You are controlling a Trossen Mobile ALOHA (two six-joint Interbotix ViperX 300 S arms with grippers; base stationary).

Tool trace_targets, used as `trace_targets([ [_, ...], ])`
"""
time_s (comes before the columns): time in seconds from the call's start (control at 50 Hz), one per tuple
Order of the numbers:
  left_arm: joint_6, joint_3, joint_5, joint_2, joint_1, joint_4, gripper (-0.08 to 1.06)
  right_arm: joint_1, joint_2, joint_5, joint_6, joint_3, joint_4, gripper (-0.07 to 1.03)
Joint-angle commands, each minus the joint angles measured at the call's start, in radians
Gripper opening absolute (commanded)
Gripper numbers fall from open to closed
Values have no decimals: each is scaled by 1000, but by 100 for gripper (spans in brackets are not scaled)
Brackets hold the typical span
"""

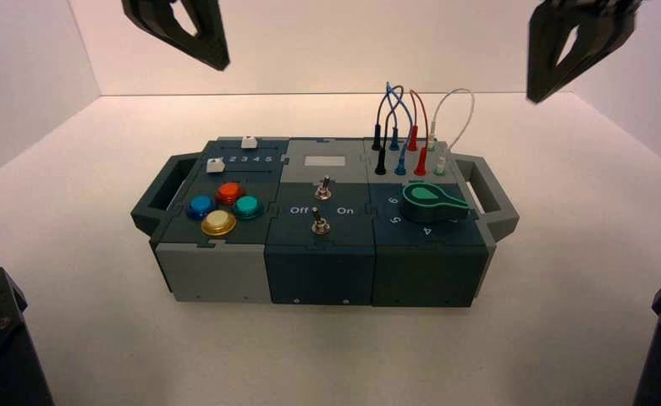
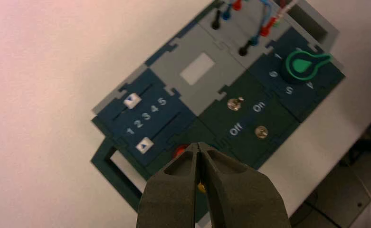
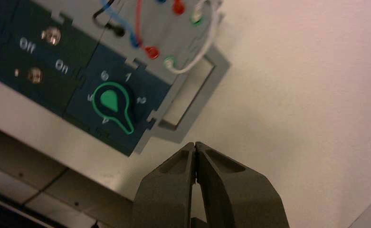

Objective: Turn the knob to position 4.

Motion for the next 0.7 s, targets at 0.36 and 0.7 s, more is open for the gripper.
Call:
trace_targets([
  [0.36,14,-8,-5,75,-129,2,-3,124,166,-29,-11,-3,5,-2],
  [0.7,14,-5,-3,78,-183,2,-3,167,235,-54,-11,5,26,-2],
])
